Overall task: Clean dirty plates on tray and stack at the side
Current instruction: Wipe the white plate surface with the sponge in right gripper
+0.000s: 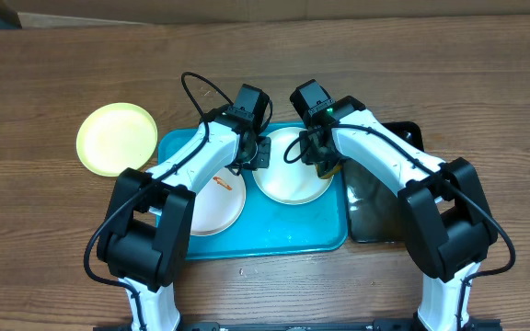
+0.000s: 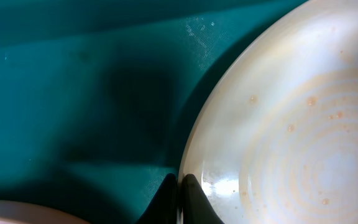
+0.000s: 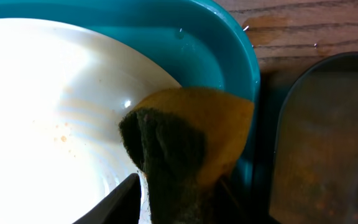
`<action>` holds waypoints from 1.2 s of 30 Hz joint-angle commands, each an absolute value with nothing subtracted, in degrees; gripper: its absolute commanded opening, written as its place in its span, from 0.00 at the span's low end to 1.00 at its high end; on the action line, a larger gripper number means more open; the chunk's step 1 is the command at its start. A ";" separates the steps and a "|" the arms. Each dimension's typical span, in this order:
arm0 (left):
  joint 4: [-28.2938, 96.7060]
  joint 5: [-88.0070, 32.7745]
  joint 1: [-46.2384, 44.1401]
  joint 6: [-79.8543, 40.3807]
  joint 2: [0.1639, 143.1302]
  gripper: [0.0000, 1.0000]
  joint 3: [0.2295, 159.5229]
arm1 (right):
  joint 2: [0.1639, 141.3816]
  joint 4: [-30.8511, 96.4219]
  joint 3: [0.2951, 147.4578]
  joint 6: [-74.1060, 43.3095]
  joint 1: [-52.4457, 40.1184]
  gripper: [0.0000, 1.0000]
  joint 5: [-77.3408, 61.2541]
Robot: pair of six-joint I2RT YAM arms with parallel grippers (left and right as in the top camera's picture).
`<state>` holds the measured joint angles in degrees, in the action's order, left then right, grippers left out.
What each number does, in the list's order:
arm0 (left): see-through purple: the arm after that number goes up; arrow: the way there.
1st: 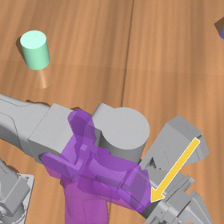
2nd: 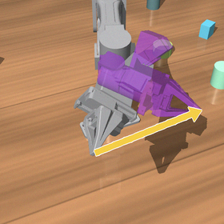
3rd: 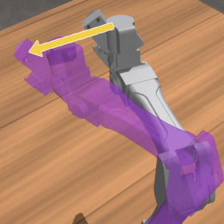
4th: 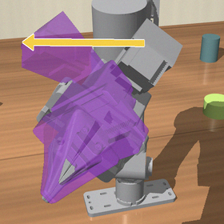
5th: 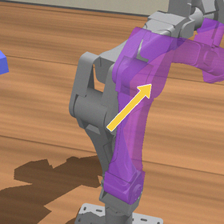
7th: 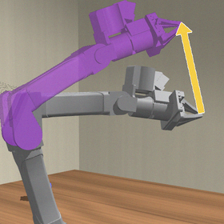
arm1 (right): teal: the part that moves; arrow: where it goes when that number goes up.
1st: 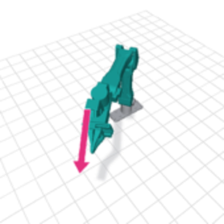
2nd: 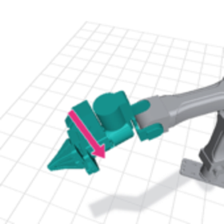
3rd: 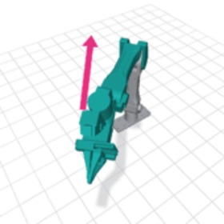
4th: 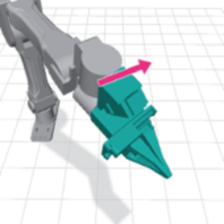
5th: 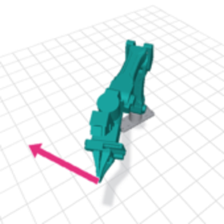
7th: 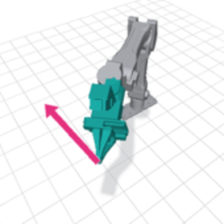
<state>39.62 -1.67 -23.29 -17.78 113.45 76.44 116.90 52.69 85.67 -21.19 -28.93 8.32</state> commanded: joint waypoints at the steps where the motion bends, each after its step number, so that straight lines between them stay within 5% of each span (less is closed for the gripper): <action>1: 40.49 0.43 -23.59 -16.71 114.13 0.05 76.25 | 117.10 53.06 85.47 -21.47 -28.86 0.32 7.88; 9: 40.42 0.40 -23.59 -16.78 114.13 0.04 76.25 | 119.15 54.54 85.45 -21.50 -28.86 0.11 7.86; 17: 40.42 0.43 -23.59 -16.75 114.13 0.04 76.25 | 121.97 55.00 85.45 -24.12 -28.86 0.21 7.14; 21: 40.16 0.43 -23.59 -16.75 114.13 0.04 76.25 | 122.39 55.75 85.45 -24.08 -28.86 0.04 3.22; 36: 39.83 0.43 -23.59 -16.73 114.13 0.04 76.25 | 122.56 52.49 85.86 -15.97 -28.47 0.04 -27.46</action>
